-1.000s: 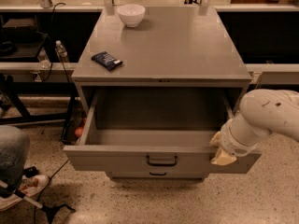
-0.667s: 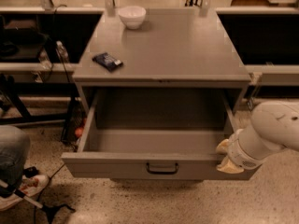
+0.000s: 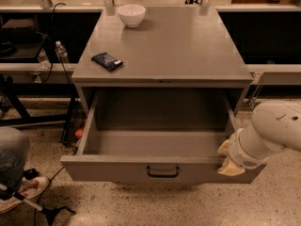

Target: Open top drawer

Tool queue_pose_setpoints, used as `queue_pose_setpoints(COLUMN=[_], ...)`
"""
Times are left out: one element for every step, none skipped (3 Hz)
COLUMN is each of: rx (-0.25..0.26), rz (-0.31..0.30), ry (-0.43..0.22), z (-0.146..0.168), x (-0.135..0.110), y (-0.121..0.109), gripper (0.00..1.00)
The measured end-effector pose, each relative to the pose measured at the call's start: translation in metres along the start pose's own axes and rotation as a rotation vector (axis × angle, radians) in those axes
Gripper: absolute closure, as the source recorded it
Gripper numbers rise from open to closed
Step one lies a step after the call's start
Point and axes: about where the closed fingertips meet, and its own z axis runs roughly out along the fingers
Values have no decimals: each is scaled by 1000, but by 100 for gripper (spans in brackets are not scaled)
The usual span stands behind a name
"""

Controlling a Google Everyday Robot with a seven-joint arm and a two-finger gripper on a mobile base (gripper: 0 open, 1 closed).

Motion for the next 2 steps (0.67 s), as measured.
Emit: queue_pose_setpoints(rx=[0,1], rz=[-2,-3], ry=[1,1], z=[0,-1], x=[0,-1], y=[0,1], gripper=[56,33])
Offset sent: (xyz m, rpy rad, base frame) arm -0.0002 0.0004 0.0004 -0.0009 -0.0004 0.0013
